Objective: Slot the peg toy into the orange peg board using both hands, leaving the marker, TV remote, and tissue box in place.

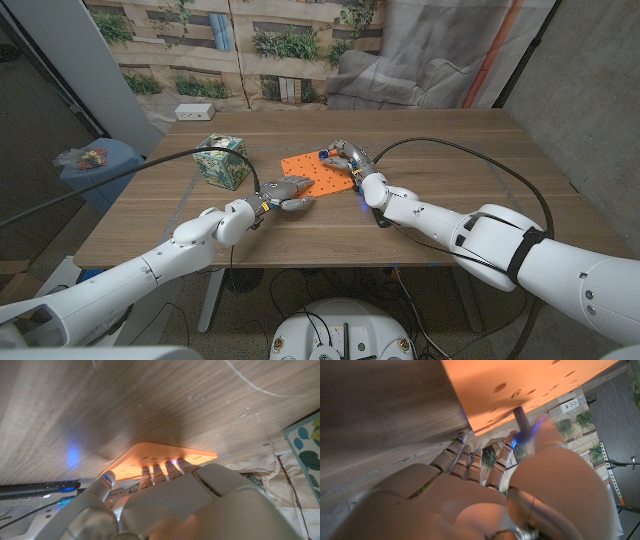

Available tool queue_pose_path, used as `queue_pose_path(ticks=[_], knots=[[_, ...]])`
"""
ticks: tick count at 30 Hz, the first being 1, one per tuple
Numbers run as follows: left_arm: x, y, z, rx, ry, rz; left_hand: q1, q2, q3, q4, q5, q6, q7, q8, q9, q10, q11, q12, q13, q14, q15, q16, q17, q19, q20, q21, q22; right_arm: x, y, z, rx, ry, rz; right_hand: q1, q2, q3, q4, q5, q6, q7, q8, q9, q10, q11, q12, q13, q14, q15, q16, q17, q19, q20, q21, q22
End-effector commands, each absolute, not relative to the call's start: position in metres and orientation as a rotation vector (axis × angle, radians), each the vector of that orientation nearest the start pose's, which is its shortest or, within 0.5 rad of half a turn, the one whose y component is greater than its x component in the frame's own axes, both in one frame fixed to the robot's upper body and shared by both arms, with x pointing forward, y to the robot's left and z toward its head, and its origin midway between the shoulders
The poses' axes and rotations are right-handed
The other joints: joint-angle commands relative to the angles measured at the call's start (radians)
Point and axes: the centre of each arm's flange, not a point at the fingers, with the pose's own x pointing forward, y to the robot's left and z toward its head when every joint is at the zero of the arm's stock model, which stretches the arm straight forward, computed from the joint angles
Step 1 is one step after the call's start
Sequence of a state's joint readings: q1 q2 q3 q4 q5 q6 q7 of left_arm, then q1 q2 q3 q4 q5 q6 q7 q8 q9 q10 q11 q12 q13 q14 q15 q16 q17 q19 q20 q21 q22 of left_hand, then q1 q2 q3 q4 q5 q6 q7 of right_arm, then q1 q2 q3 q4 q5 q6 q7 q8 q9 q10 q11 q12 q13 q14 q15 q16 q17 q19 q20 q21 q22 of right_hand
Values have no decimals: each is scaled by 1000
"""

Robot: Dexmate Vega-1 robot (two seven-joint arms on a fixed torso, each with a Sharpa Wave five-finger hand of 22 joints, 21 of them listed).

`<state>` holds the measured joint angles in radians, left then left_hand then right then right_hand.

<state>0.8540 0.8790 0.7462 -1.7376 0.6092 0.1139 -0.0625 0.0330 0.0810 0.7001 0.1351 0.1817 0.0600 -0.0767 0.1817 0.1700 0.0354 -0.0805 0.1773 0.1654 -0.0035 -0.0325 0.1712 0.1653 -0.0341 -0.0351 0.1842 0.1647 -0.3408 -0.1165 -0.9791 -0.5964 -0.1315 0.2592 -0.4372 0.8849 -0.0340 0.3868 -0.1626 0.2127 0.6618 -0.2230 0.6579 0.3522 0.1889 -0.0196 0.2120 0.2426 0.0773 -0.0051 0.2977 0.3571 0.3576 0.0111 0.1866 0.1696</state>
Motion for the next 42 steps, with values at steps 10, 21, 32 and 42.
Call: queue_pose_path(ticks=[10, 21, 32, 42], knots=[[600, 210, -107, 1610, -471, -273, 11, 93, 15, -6, 2, 24, 7, 11, 5, 26, 4, 8, 5, 25, -64, 6, 2, 7, -167, 8, 6, 727, -75, -31, -829, -613, 118, -65, -18, -22, 22, -9, -74, 5, -42, -20, -33, 17, -5, 7, -27, 30, -16, 5, -28, 19, 0, 4], [600, 210, -105, 1613, -468, -273, 14, 93, 20, -10, 1, 29, 6, 11, 5, 30, 5, 8, 5, 30, -61, 7, 2, 8, -167, 8, 6, 729, -76, -31, -829, -617, 161, -104, -28, -37, 25, -11, -144, 5, -82, -44, -84, 27, -14, 12, -62, 48, -33, 9, -70, 34, -4, 4], [601, 209, -105, 1611, -467, -274, 15, 92, 23, -12, 1, 32, 7, 11, 5, 33, 3, 8, 5, 33, -62, 7, 2, 10, -167, 8, 6, 730, -78, -31, -847, -617, 188, -144, -41, -52, 25, -15, -234, 7, -126, -66, -155, 47, -20, 16, -106, 69, -52, 15, -125, 50, -6, 4], [601, 209, -106, 1613, -469, -271, 15, 92, 25, -12, 0, 37, 7, 12, 5, 38, 5, 9, 5, 37, -62, 8, 3, 10, -166, 8, 6, 731, -81, -29, -888, -619, 230, -176, -53, -62, 22, -24, -330, 18, -167, -77, -228, 67, -24, 19, -150, 91, -70, 19, -178, 65, -6, 3]])
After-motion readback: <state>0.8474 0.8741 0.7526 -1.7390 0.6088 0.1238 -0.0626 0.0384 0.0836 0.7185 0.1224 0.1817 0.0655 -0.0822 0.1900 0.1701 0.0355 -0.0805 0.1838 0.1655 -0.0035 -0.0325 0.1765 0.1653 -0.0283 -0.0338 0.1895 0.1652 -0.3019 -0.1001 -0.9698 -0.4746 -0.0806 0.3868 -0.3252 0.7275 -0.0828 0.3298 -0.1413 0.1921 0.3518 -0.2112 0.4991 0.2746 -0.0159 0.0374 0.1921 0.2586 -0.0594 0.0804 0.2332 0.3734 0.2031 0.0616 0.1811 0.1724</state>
